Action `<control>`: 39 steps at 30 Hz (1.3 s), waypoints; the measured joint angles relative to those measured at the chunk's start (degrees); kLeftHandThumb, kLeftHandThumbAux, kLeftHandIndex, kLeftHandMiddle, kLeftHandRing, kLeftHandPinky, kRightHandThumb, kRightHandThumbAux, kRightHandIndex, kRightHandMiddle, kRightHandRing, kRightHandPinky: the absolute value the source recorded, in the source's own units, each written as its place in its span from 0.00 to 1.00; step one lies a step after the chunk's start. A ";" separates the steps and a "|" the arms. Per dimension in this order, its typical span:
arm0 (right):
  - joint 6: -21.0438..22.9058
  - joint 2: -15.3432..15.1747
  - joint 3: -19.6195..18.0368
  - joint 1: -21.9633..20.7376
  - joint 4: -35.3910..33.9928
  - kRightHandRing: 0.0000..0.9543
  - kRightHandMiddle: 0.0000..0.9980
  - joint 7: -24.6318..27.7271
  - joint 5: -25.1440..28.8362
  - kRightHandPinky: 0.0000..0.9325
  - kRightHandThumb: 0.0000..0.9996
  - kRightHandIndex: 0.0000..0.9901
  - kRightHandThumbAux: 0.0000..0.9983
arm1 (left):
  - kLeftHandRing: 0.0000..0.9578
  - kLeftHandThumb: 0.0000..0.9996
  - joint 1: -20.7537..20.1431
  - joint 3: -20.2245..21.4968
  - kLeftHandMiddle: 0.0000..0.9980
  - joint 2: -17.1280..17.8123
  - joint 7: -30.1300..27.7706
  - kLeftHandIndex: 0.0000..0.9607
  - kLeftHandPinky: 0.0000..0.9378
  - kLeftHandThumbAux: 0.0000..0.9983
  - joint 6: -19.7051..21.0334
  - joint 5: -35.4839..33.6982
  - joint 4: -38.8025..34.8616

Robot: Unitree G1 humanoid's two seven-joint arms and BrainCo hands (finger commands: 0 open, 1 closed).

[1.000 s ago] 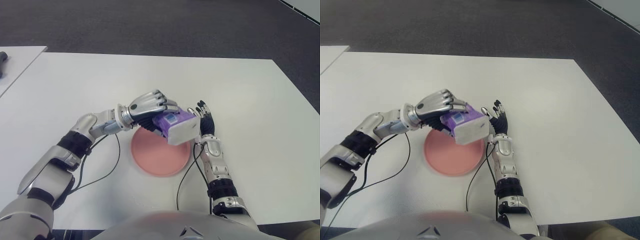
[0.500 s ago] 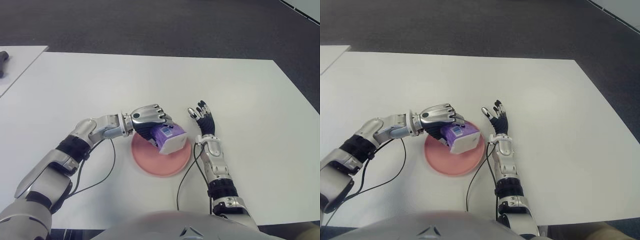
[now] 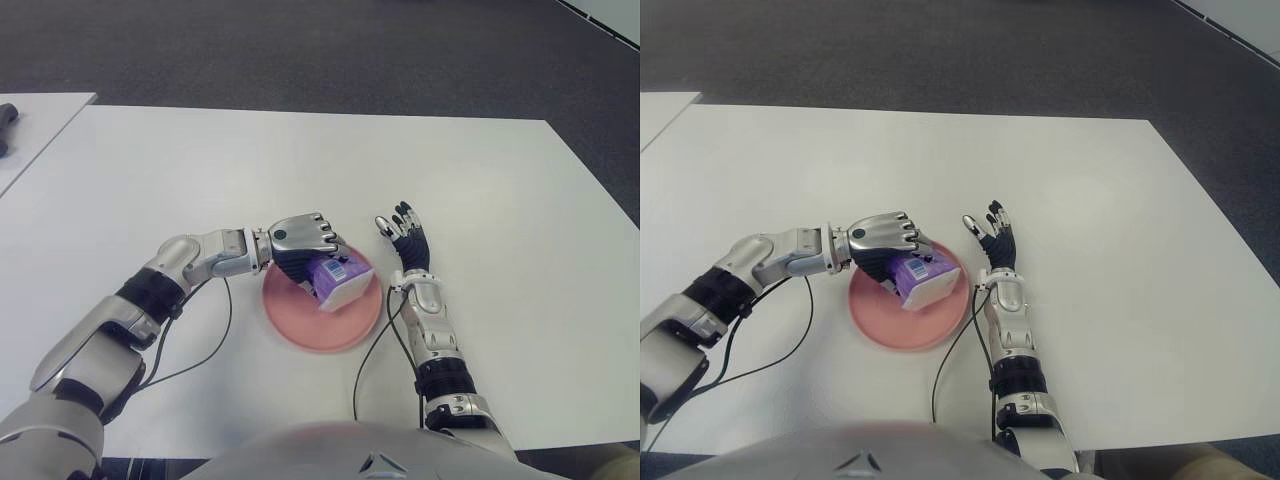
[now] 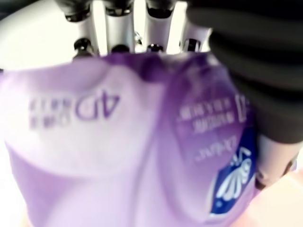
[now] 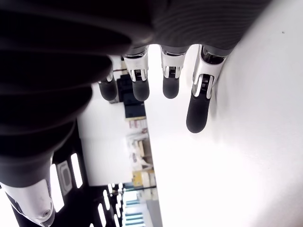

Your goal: Put the tissue paper into the plate.

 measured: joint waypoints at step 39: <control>-0.20 0.01 0.41 -0.03 0.09 0.00 0.00 -0.77 -0.03 0.01 0.20 0.00 0.66 | 0.00 0.24 -5.40 -3.74 0.00 0.88 -0.49 0.00 0.00 0.11 -7.07 -0.69 6.84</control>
